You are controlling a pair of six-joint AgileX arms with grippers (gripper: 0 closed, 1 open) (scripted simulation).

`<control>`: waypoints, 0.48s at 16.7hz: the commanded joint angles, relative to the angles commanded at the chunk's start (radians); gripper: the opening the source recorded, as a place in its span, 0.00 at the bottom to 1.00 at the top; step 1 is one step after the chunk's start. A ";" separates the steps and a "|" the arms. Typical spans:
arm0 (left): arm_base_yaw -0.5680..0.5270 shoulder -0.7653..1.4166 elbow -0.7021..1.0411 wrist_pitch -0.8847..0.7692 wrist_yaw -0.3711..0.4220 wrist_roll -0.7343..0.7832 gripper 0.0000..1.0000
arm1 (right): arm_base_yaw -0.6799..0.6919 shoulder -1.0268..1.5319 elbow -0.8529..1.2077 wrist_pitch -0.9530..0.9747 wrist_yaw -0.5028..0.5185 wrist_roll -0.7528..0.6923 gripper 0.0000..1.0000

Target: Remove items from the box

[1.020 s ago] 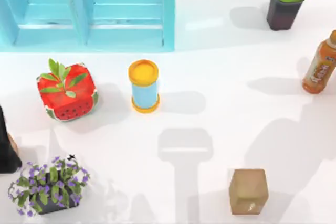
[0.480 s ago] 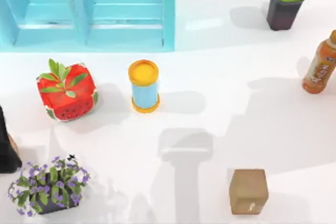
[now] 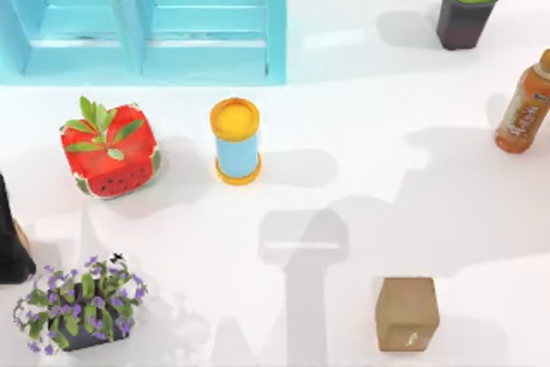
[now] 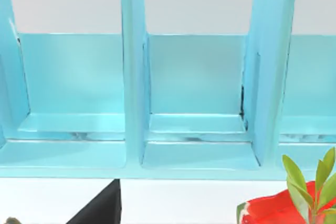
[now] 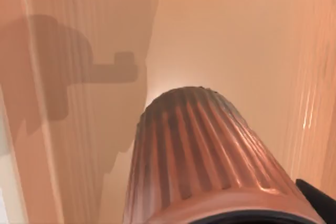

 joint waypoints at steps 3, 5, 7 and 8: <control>0.000 0.000 0.000 0.000 0.000 0.000 1.00 | 0.010 0.000 -0.007 -0.001 0.005 0.004 0.00; 0.000 0.000 0.000 0.000 0.000 0.000 1.00 | 0.045 0.002 -0.021 -0.004 0.018 0.015 0.00; 0.000 0.000 0.000 0.000 0.000 0.000 1.00 | 0.105 0.003 -0.043 -0.009 0.035 0.046 0.00; 0.000 0.000 0.000 0.000 0.000 0.000 1.00 | 0.146 0.003 -0.058 -0.008 0.044 0.075 0.00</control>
